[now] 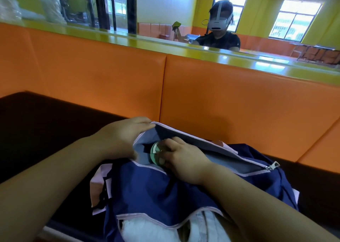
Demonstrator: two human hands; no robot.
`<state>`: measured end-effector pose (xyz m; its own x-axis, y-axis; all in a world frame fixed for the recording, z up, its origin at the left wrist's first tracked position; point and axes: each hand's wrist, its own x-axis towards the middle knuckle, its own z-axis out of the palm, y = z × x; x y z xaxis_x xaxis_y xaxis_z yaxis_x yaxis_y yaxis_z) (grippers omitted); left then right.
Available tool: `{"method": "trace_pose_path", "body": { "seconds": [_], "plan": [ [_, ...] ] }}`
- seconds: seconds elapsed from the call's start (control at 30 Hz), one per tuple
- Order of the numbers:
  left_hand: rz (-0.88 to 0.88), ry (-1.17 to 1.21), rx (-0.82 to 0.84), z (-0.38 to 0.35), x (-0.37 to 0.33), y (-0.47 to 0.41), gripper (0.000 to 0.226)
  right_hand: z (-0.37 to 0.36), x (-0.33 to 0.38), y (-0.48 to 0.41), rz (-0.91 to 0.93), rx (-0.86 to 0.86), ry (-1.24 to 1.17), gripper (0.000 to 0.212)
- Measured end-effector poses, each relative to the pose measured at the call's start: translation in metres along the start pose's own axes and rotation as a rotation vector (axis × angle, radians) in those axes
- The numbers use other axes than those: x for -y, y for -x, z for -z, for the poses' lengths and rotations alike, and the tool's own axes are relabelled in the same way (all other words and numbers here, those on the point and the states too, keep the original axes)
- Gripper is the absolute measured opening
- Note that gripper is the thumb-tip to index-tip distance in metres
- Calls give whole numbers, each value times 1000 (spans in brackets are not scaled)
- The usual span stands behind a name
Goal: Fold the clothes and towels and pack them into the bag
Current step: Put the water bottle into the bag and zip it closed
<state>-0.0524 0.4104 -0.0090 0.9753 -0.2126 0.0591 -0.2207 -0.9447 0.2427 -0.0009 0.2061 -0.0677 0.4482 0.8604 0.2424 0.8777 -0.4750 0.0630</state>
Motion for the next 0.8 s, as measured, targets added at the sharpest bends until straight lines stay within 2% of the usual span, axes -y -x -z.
{"method": "trace_pose_path", "body": {
  "seconds": [0.17, 0.27, 0.33, 0.5, 0.67, 0.8],
  "plan": [
    [-36, 110, -192, -8, -3, 3, 56, 23, -1, 16, -69, 48, -136, 37],
    [-63, 83, -324, -15, -8, 6, 40, 44, -3, 39, -117, -11, -191, 28],
    [-83, 75, -377, -19, -18, 8, 38, 57, -5, 60, -165, -36, -198, 27],
    [-163, 180, -377, -27, -72, 12, 43, 85, -11, 123, -325, -158, -180, 22],
    [-212, 281, -300, -37, -138, 15, 35, 93, -18, 189, -552, -272, -172, 15],
    [-235, 398, -246, -59, -185, 22, 29, 80, -17, 239, -739, -329, -210, 23]
  ]
}}
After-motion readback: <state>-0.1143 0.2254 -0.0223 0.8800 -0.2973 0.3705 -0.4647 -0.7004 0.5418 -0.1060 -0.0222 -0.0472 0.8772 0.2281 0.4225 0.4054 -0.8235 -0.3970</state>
